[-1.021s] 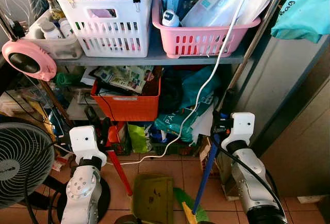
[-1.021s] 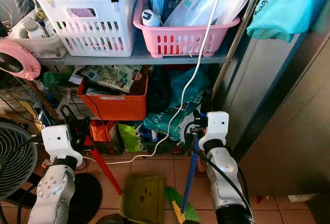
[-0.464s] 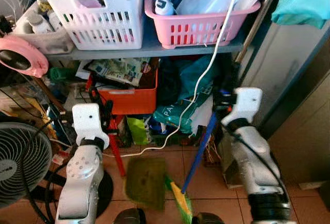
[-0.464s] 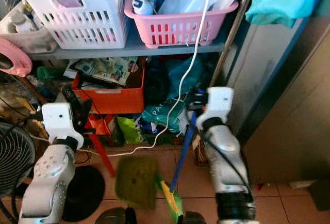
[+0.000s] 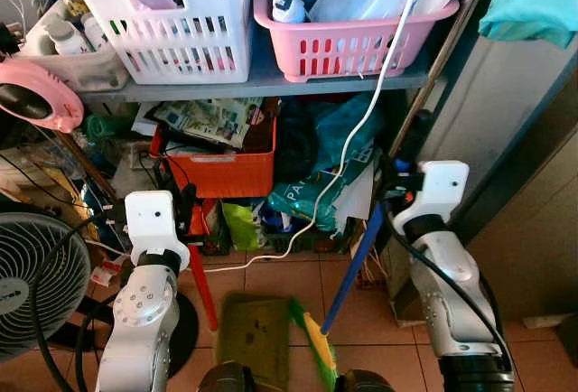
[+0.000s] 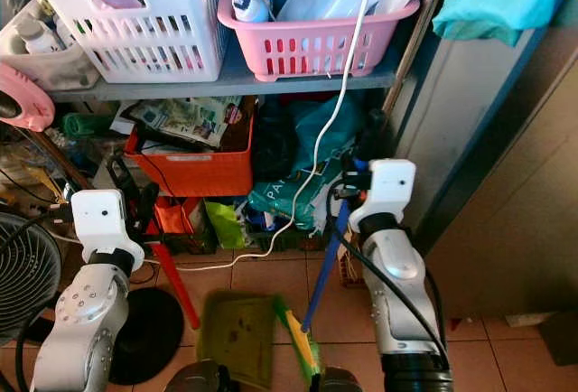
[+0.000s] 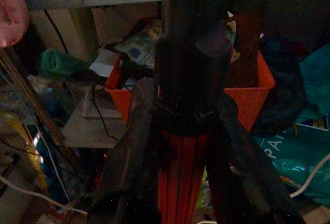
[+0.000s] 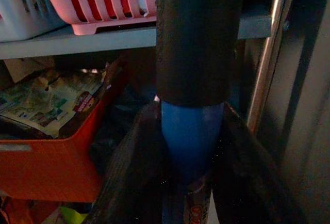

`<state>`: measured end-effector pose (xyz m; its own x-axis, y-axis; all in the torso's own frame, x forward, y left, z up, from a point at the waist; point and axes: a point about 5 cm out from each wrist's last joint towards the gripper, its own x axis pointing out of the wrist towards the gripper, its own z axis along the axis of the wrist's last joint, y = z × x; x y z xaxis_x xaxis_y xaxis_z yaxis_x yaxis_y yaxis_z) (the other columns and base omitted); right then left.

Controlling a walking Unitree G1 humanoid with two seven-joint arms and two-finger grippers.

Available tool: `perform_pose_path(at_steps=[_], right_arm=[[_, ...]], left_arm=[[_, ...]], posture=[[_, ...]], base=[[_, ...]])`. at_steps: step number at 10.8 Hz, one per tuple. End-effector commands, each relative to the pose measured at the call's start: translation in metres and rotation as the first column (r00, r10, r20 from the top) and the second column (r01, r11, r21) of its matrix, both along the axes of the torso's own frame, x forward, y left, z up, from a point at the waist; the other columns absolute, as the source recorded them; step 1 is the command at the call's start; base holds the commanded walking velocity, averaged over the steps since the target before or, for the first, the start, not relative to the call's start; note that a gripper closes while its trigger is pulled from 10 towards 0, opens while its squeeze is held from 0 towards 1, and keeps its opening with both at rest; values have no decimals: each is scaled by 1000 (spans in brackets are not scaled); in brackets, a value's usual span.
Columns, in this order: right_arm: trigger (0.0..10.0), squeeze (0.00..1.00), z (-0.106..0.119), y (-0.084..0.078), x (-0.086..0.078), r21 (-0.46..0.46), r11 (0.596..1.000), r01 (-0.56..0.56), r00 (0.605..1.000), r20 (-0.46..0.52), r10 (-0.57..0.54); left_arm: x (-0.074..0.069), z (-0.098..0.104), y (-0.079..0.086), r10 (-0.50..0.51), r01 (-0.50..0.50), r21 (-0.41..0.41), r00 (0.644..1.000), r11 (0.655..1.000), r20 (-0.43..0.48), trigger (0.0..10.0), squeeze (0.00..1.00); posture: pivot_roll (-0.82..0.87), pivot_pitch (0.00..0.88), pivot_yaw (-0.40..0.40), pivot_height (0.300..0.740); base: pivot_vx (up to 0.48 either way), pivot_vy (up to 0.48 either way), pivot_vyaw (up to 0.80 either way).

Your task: Sweep floor

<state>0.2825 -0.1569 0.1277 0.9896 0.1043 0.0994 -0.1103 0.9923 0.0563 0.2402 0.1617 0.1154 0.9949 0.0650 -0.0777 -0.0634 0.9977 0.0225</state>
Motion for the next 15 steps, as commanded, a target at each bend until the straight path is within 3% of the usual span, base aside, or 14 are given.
perform_pose_path(at_steps=[1, 5, 15], right_arm=[[10000, 0, 7, 0, 1, -29, 1000, -9, 999, 35, 10], [10000, 0, 11, 8, 11, -21, 1000, -15, 998, 54, 16], [10000, 0, 12, 10, 13, -22, 1000, -18, 998, 55, 19]], left_arm=[[4, 14, -1, -13, 12, 20, 998, 1000, 65, 10000, 0], [15, 23, -4, -26, 23, 27, 995, 999, 101, 10000, 0], [15, 21, -11, -47, 45, 25, 995, 999, 84, 10000, 0]], posture=[[-70, 89, 77, 740], [-61, 96, 69, 740], [-69, 130, 69, 740]], base=[[0, 0, 0], [-68, 0, 0], [-249, 0, 0]])
